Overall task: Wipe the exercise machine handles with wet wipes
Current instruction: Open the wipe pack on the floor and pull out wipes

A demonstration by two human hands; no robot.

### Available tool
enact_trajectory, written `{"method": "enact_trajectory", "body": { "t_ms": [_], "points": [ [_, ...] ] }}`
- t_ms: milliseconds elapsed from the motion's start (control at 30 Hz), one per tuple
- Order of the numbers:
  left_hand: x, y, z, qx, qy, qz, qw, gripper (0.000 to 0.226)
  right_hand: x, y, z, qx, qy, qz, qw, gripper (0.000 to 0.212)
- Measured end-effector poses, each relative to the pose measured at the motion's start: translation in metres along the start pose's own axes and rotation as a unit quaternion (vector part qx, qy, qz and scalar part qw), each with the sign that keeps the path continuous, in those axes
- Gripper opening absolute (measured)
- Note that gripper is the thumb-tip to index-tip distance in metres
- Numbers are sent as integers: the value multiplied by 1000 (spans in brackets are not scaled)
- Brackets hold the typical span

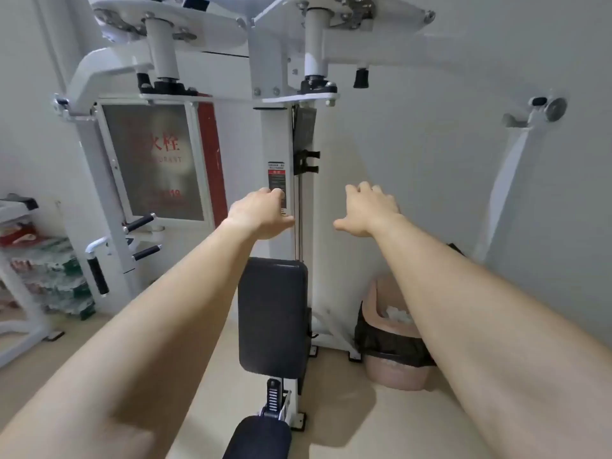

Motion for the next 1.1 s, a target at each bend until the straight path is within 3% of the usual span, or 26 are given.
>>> {"method": "enact_trajectory", "body": {
  "t_ms": [367, 600, 767, 1100],
  "points": [
    [43, 126, 212, -115, -23, 100, 988, 65, 123, 58, 226, -107, -27, 111, 988, 67],
    [69, 209, 380, -157, 3, 159, 975, 56, 198, 90, 397, -126, -40, 173, 976, 71],
    [98, 259, 489, -198, 26, 191, 961, 62, 256, 112, 514, -150, -42, 226, 962, 69],
    [204, 318, 689, -293, 63, 267, 916, 56, 434, 108, 687, -187, -21, 339, 922, 67]
  ]
}}
Point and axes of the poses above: each hand's wrist, its own y-axis away from the middle knuckle, its own x-axis out of the palm, z = x × y, the point moved 2 cm from there along -y, towards the middle knuckle, and after that the axes turned 11 degrees about x, right-handed, at the moved point
